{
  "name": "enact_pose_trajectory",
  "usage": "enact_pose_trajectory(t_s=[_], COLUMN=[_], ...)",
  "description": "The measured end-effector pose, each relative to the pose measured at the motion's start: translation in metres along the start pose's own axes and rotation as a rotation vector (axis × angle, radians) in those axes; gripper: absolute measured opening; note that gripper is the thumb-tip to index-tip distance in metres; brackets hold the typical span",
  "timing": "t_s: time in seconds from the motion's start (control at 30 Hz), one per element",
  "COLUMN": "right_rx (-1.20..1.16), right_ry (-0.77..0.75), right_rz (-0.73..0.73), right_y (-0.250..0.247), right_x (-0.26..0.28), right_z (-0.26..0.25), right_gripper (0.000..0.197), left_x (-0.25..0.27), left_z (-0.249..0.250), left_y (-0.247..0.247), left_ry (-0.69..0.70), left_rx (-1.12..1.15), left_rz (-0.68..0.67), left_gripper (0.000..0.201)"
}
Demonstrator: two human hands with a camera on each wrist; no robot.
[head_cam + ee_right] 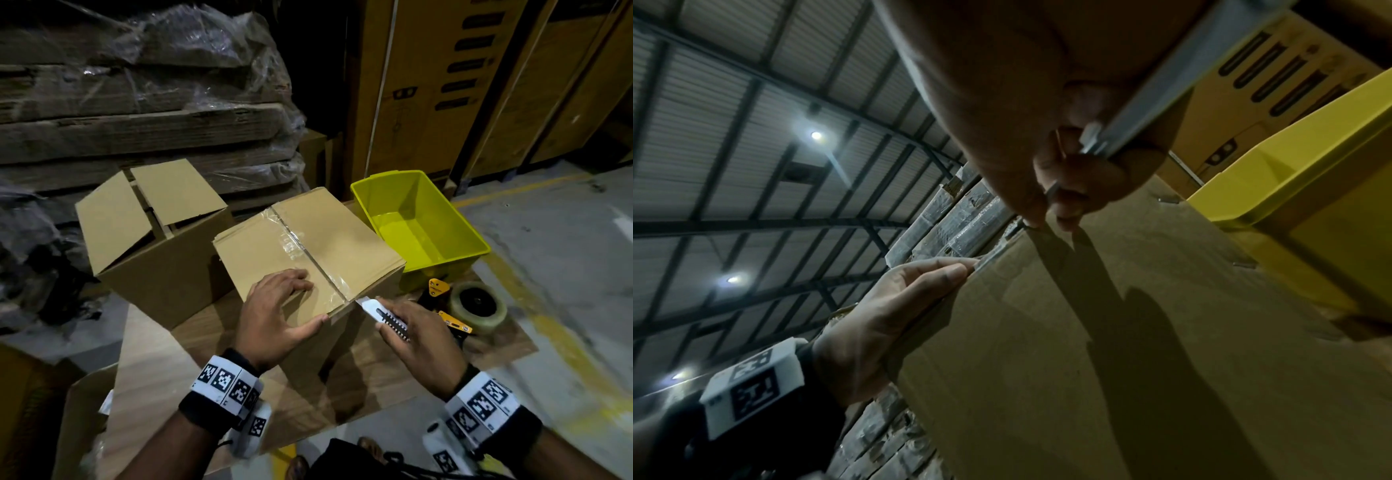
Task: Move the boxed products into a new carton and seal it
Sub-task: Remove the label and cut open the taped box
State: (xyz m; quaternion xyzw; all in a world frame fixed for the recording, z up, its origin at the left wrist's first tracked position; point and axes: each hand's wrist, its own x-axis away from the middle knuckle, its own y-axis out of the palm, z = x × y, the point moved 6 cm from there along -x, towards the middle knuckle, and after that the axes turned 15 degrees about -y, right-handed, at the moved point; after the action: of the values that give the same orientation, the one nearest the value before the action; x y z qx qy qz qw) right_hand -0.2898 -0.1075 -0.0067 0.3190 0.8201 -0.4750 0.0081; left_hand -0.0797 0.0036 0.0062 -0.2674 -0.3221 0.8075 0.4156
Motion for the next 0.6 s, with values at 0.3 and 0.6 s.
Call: enact_pose_trajectory(t_s=[0.3, 0.6], right_rx=[0.04, 0.065], right_ry=[0.023, -0.015], right_rz=[-0.026, -0.086], right_y=[0.012, 0.012], right_x=[-0.003, -0.01], right_z=[-0.007, -0.018], right_gripper=[0.041, 0.041], left_x=[0.004, 0.003], left_z=[0.002, 0.002], left_y=[-0.002, -0.002], left_ry=[-0.003, 0.029], left_rx=[0.035, 0.034], left_rz=[0.029, 0.034], left_gripper=[0.052, 0.051])
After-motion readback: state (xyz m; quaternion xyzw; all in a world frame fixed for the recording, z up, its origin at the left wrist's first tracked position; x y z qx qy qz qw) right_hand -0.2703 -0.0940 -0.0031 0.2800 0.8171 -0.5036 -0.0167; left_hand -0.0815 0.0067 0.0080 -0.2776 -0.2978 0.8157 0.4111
